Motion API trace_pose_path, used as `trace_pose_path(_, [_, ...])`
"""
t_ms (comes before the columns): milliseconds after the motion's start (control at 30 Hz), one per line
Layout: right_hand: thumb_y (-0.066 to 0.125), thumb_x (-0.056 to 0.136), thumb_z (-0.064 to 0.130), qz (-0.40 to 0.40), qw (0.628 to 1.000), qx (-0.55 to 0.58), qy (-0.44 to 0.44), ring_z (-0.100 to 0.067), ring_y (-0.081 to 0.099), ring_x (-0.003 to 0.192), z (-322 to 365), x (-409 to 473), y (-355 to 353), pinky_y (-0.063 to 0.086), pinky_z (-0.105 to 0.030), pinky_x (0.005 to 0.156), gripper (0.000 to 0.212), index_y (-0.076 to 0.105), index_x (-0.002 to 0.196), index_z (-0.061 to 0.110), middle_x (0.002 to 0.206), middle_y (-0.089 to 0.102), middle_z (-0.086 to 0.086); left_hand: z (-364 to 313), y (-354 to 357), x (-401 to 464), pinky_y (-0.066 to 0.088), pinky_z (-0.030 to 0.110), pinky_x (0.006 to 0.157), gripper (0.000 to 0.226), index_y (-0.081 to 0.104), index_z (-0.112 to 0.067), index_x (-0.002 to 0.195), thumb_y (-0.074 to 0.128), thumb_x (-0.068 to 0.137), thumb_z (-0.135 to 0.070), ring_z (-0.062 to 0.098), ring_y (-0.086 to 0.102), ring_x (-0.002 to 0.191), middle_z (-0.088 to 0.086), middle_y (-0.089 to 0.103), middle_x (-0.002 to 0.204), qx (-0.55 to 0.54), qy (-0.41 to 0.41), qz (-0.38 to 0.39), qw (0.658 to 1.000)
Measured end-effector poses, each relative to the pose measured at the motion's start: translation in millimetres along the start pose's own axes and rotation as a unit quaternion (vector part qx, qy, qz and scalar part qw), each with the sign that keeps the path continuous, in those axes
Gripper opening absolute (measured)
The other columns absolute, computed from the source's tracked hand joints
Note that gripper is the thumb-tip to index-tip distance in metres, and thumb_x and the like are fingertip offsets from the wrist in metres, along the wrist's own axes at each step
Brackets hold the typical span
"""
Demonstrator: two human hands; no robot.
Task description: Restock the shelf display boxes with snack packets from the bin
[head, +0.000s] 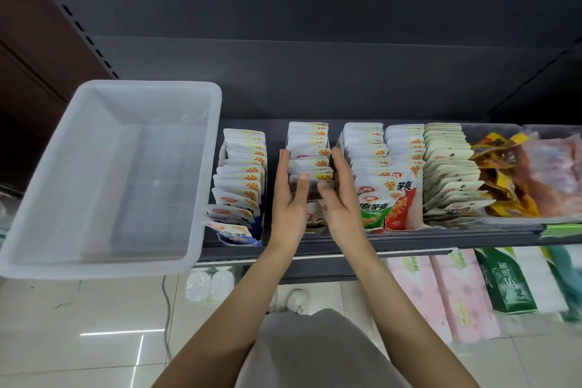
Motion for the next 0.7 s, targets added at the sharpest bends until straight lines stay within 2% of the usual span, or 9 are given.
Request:
trace_pose_path(33, [0.041, 0.099, 0.004, -0.004, 1.0, -0.012, -0.01, -0.001, 0.018, 0.141, 7.3, 2.4, -4.2, 0.019, -0.025, 0.117, 0.054, 0.025, 0.138, 0.037, 0.153, 0.023, 0.011, -2.6, 0.4, 1.8, 0.035, 0.003, 0.095, 0.05, 0.022, -0.03, 0.146, 0.04, 0.1, -0.025, -0.028, 0.036, 0.111, -0.03, 0.034, 0.133, -0.009, 0.004, -0.009, 1.0])
trace_pose_path(100, [0.04, 0.099, 0.006, -0.009, 0.996, -0.081, -0.032, -0.002, 0.019, 0.141, 26.0, 12.2, -16.2, 0.018, -0.018, 0.115, 0.05, 0.031, 0.142, 0.029, 0.153, 0.024, 0.007, -4.9, -2.6, 5.3, 0.032, 0.013, 0.105, 0.042, 0.029, -0.038, 0.141, 0.037, 0.1, -0.033, -0.017, 0.034, 0.123, -0.029, 0.035, 0.136, -0.032, 0.004, -0.035, 0.999])
trace_pose_path(167, [0.044, 0.097, 0.008, 0.005, 0.976, -0.202, -0.085, -0.005, 0.038, 0.129, 49.1, 20.7, -32.4, 0.031, -0.019, 0.108, 0.041, 0.047, 0.136, 0.02, 0.141, 0.042, 0.003, -3.3, -5.2, 6.8, 0.032, 0.028, 0.111, 0.033, 0.036, -0.047, 0.131, 0.035, 0.099, -0.039, -0.001, 0.035, 0.132, -0.021, 0.038, 0.142, -0.055, -0.003, -0.048, 0.997])
trace_pose_path(233, [0.054, 0.092, 0.013, 0.088, 0.922, -0.345, -0.149, -0.006, 0.053, 0.106, 65.1, 20.5, -39.0, 0.045, -0.024, 0.092, 0.028, 0.06, 0.119, 0.02, 0.116, 0.059, 0.006, -1.9, -6.4, 5.3, 0.033, 0.036, 0.112, 0.031, 0.039, -0.046, 0.128, 0.034, 0.098, -0.042, 0.005, 0.036, 0.133, -0.013, 0.039, 0.145, -0.053, -0.003, -0.045, 0.998])
trace_pose_path(267, [0.059, 0.09, 0.019, 0.139, 0.887, -0.41, -0.159, -0.006, 0.052, 0.1, 65.2, 16.3, -37.8, 0.046, -0.026, 0.084, 0.022, 0.062, 0.111, 0.023, 0.108, 0.06, 0.007, -1.1, -7.0, 4.7, 0.032, 0.039, 0.112, 0.031, 0.04, -0.044, 0.129, 0.033, 0.099, -0.041, 0.006, 0.036, 0.134, -0.011, 0.039, 0.146, -0.05, -0.005, -0.044, 0.998])
trace_pose_path(333, [0.066, 0.085, 0.03, 0.195, 0.825, -0.505, -0.166, -0.01, 0.047, 0.099, 56.2, 4.1, -31.9, 0.036, -0.024, 0.074, 0.018, 0.062, 0.102, 0.025, 0.103, 0.057, 0.007, 2.2, -8.4, 5.2, 0.031, 0.041, 0.113, 0.034, 0.041, -0.04, 0.132, 0.032, 0.1, -0.042, 0.007, 0.036, 0.134, -0.009, 0.039, 0.146, -0.044, -0.01, -0.041, 0.998])
trace_pose_path(400, [0.072, 0.079, 0.032, 0.187, 0.809, -0.526, -0.184, -0.014, 0.049, 0.096, 47.8, -3.4, -24.0, 0.03, -0.022, 0.07, 0.025, 0.06, 0.099, 0.023, 0.1, 0.054, 0.005, 4.1, -9.1, 6.0, 0.032, 0.042, 0.112, 0.04, 0.041, -0.036, 0.135, 0.032, 0.098, -0.046, 0.007, 0.038, 0.133, -0.009, 0.04, 0.145, -0.033, -0.013, -0.034, 0.999])
trace_pose_path(500, [0.082, 0.068, 0.027, 0.14, 0.806, -0.531, -0.219, -0.019, 0.057, 0.081, 43.9, -2.4, -15.1, 0.034, -0.023, 0.06, 0.032, 0.059, 0.089, 0.019, 0.089, 0.057, 0.002, 6.0, -10.9, 5.0, 0.033, 0.044, 0.111, 0.04, 0.041, -0.034, 0.136, 0.031, 0.099, -0.044, 0.01, 0.041, 0.131, -0.007, 0.043, 0.143, -0.038, -0.015, -0.027, 0.999])
trace_pose_path(700, [0.08, 0.064, 0.003, 0.001, 0.768, -0.575, -0.283, -0.017, 0.057, 0.055, 33.5, 0.3, -4.0, 0.037, -0.022, 0.042, 0.022, 0.062, 0.073, 0.011, 0.071, 0.06, -0.003, 9.4, -11.1, 1.8, 0.027, 0.039, 0.115, 0.034, 0.042, -0.043, 0.132, 0.035, 0.098, -0.044, 0.004, 0.029, 0.138, -0.011, 0.033, 0.15, 0.002, 0.026, -0.025, 0.999])
Point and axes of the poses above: each hand's wrist, its own x-axis towards the middle knuckle, its own y-axis out of the palm, z = x × y, the point moved 6 cm from there along x, towards the middle knuckle
